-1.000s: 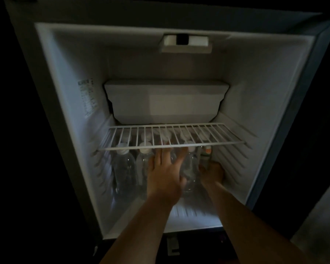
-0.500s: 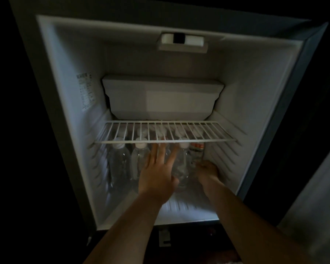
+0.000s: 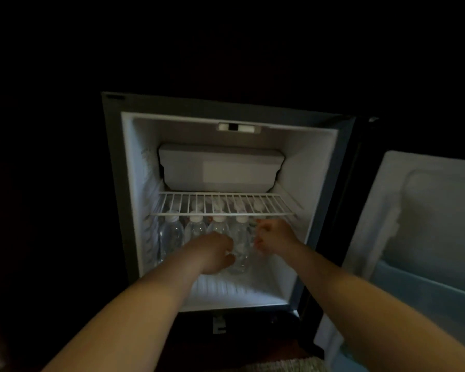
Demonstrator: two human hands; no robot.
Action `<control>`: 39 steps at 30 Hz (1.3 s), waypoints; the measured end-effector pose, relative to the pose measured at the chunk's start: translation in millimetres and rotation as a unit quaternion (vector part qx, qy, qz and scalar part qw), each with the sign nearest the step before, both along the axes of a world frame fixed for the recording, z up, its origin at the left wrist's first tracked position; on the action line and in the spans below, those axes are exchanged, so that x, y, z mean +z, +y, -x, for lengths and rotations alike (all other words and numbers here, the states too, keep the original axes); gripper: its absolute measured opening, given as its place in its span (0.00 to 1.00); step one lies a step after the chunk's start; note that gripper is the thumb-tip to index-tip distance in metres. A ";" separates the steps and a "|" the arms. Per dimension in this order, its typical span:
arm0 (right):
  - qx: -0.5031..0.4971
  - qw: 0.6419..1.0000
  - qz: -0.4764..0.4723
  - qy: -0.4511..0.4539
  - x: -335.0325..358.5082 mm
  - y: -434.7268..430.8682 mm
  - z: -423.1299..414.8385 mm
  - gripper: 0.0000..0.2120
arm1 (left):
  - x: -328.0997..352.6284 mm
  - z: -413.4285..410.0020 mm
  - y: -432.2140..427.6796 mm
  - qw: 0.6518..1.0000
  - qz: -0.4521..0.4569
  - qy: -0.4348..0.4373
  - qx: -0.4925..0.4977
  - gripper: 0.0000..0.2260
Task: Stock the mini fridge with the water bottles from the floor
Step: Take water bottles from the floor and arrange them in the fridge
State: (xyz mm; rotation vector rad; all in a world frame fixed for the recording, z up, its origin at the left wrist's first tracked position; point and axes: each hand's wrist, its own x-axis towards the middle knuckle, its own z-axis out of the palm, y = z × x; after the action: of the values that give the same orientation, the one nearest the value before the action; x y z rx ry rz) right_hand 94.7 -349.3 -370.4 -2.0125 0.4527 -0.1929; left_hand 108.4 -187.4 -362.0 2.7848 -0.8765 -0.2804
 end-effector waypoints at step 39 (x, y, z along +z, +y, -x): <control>0.041 0.857 0.360 0.367 53.1 -196.1 518.9 0.20 | 54.3 407.6 -246.0 0.901 -0.139 0.135 -0.387 0.20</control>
State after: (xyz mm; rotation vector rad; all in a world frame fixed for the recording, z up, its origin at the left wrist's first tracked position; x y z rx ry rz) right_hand -424.3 -545.4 -317.3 -2.8165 0.8590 0.5754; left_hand -299.2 -433.3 -307.6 2.3692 -1.9464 -0.9476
